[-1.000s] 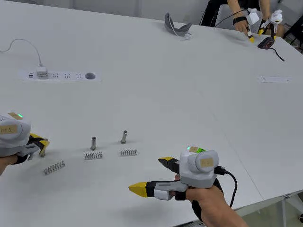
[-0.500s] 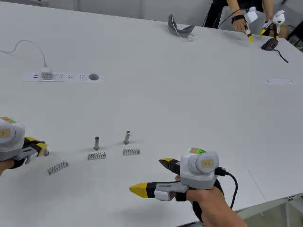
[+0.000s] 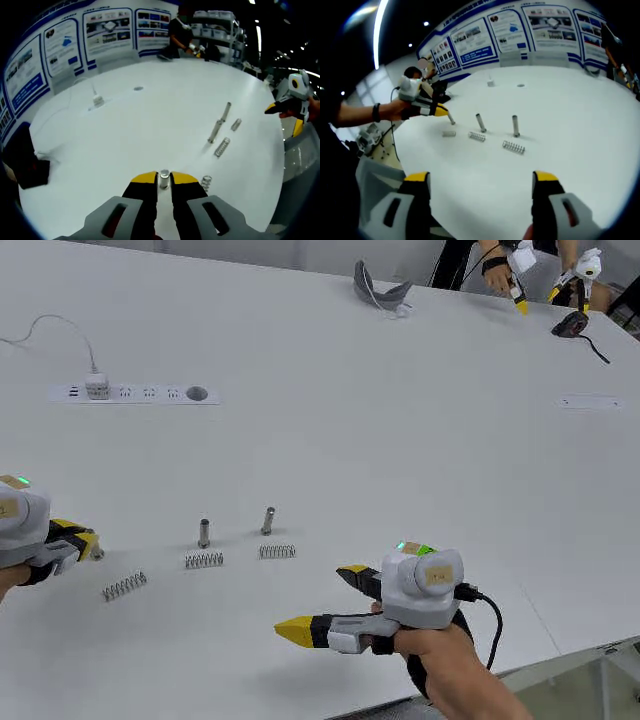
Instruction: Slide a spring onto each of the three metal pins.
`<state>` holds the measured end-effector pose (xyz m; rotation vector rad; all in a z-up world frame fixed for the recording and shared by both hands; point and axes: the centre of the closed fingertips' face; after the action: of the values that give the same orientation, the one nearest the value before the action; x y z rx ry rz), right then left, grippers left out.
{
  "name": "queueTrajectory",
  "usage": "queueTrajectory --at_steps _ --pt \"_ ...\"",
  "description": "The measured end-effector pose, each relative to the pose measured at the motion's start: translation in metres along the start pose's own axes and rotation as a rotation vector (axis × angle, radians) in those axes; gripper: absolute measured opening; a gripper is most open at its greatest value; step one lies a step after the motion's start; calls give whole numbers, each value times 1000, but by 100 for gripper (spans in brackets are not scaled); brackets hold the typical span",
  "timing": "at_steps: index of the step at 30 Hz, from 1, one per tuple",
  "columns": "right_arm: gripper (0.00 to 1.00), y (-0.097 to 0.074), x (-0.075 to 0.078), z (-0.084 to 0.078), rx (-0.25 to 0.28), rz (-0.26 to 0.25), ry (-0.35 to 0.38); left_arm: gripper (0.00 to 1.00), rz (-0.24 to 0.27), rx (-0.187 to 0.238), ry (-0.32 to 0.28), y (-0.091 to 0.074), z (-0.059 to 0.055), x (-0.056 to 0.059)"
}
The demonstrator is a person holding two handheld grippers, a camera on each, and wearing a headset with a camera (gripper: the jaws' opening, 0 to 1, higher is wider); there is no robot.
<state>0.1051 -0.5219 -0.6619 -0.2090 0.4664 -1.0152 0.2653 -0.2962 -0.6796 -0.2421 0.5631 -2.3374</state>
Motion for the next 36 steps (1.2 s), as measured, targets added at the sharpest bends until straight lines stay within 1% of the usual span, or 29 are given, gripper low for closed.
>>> queueTrajectory --at_steps 4,7,14,21,27,34,36 --pt "85 0 0 0 -2 0 -2 12 -4 -5 0 2 -1 -1" --pt "85 1 0 0 -2 1 -3 9 -6 -7 5 2 -2 1" --pt "85 0 1 1 -1 0 -4 8 -7 -3 -8 7 -1 3" --pt "85 -2 2 2 4 -3 -4 8 -21 7 -4 12 2 12" --pt "85 -4 4 2 5 -8 -3 8 -39 10 1 20 5 21" --pt "85 -5 5 1 6 -10 0 8 -47 13 -6 27 7 25" --pt "85 -5 6 0 6 -13 2 8 -48 15 -17 27 8 27"
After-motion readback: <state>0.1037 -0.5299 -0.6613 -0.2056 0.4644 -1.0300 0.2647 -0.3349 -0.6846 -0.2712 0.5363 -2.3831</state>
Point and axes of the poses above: the centre of the closed fingertips' face, and the gripper's own axes: y roughly forward along the fingers, x roughly to its right, z roughly out of its top, and after that the axes turned 14 degrees about x, right-handed
